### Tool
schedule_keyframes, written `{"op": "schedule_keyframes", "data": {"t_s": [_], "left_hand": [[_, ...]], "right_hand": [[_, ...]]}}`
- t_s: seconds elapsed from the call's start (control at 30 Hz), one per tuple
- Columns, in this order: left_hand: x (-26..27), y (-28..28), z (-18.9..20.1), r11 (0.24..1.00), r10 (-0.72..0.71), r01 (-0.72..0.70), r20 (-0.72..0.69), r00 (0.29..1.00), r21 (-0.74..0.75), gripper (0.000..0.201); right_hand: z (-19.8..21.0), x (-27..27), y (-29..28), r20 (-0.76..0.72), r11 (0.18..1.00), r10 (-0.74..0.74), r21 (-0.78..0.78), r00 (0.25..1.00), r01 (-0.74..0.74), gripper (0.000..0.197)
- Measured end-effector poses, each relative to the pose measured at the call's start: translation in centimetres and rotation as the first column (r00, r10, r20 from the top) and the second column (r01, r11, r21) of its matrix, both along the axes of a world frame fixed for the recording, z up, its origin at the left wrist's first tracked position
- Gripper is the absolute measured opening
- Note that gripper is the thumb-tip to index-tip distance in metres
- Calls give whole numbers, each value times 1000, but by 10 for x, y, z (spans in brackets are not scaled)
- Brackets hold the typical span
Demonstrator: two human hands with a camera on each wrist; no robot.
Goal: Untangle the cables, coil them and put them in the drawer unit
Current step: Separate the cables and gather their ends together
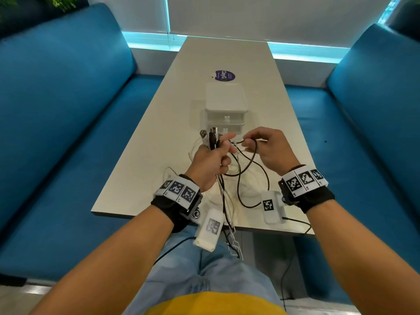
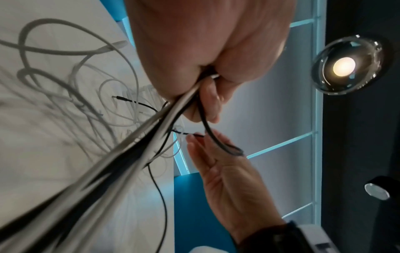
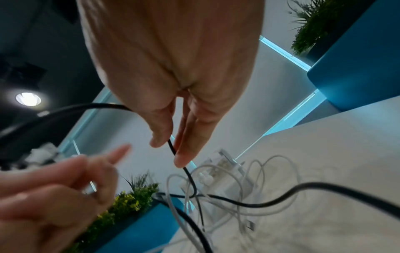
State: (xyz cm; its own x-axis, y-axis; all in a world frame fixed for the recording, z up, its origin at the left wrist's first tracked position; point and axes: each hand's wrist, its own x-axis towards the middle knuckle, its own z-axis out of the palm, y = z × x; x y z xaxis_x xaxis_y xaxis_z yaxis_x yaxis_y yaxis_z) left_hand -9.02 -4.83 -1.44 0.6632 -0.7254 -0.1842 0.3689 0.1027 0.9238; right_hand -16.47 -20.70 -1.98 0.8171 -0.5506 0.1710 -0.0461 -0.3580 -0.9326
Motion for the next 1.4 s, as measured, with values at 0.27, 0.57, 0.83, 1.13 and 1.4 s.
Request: {"op": "schedule_keyframes", "data": {"t_s": [0.27, 0.57, 0.83, 1.13, 1.4], "left_hand": [[9, -25, -5, 954, -57, -32, 284, 957, 299, 14], [17, -20, -7, 973, 67, -128, 295, 953, 193, 10], [17, -12, 5, 996, -94, 94, 10, 996, 8, 17], [41, 6, 26, 988, -23, 18, -29, 999, -155, 20], [26, -8, 14, 993, -79, 90, 137, 987, -76, 18]], "right_hand": [[32, -4, 26, 199, 999, 16, -41, 980, -8, 16], [23, -14, 32, 125, 999, 22, 25, 992, -25, 37], [-16, 5, 8, -136, 932, -10, -359, 991, -40, 22], [-10, -10, -14, -183, 949, -199, -281, 963, 142, 10], [34, 10, 25, -98, 976, 103, -184, 990, -120, 16]]}}
